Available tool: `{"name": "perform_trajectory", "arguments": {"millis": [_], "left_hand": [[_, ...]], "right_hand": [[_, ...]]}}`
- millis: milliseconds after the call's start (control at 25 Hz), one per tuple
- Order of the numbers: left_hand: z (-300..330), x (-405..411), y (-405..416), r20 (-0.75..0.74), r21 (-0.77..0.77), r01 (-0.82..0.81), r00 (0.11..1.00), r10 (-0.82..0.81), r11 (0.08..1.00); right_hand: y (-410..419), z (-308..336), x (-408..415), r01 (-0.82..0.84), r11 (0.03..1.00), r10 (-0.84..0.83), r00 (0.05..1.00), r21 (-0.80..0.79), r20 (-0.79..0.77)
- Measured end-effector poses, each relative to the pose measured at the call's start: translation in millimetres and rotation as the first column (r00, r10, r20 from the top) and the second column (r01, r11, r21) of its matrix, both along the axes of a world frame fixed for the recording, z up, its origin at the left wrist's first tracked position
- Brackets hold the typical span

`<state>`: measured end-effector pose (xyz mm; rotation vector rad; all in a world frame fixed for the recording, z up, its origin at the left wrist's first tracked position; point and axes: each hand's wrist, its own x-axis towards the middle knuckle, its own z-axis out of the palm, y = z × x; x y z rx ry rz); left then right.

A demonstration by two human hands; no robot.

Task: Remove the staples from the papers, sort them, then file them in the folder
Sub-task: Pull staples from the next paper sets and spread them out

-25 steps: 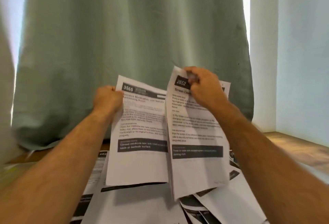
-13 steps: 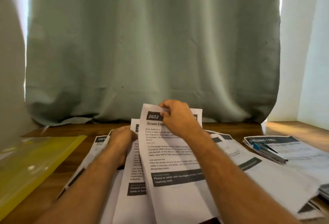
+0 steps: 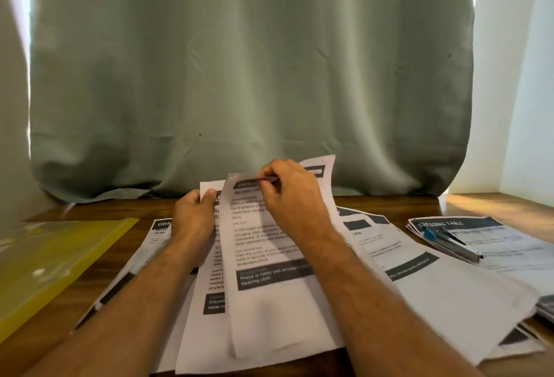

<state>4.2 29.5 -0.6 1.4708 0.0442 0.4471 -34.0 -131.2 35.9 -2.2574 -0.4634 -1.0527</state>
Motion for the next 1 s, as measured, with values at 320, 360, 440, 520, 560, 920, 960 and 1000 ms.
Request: {"name": "perform_trajectory", "arguments": {"millis": [320,360,440,520,560,920,960,1000], "left_hand": [[4.7,-2.2,3.5,0.050,-0.149,-0.059,0.996,0.067,0.987],[5.4,-0.8,5.7,0.055,-0.169,-0.075,0.995,0.085,0.983],[6.4,1.1,10.0,0.058,-0.161,-0.130,0.988,0.141,0.978],[6.7,2.8,12.4,0.067,-0.158,-0.156,0.983,0.168,0.975],[7.4,2.1,12.0,0.066,-0.168,-0.146,0.985,0.159,0.975],[12.9,-9.6,5.8,0.245,-0.111,0.197,0.955,-0.166,0.974],[13.4,-12.4,4.6,0.251,-0.113,0.204,0.953,-0.170,0.973],[14.2,-15.0,3.9,0.257,-0.124,0.218,0.949,-0.181,0.968]], "right_hand": [[6.8,-7.4,-13.5,-0.051,0.944,0.088,0.991,-0.325,0.101],[8.3,-8.2,-14.0,-0.061,0.923,0.115,0.986,-0.381,0.120],[11.5,-10.1,-14.3,-0.067,0.892,0.153,0.976,-0.447,0.158],[13.7,-10.6,-14.6,-0.074,0.875,0.162,0.976,-0.479,0.147],[14.2,-10.9,-14.5,-0.070,0.869,0.157,0.978,-0.490,0.140],[14.9,-8.1,-2.0,-0.032,0.995,0.042,0.994,-0.099,0.104],[16.9,-7.6,-0.4,-0.029,0.994,0.037,0.996,-0.101,0.078],[19.1,-7.2,0.8,-0.027,0.994,0.033,0.998,-0.110,0.052]]}}
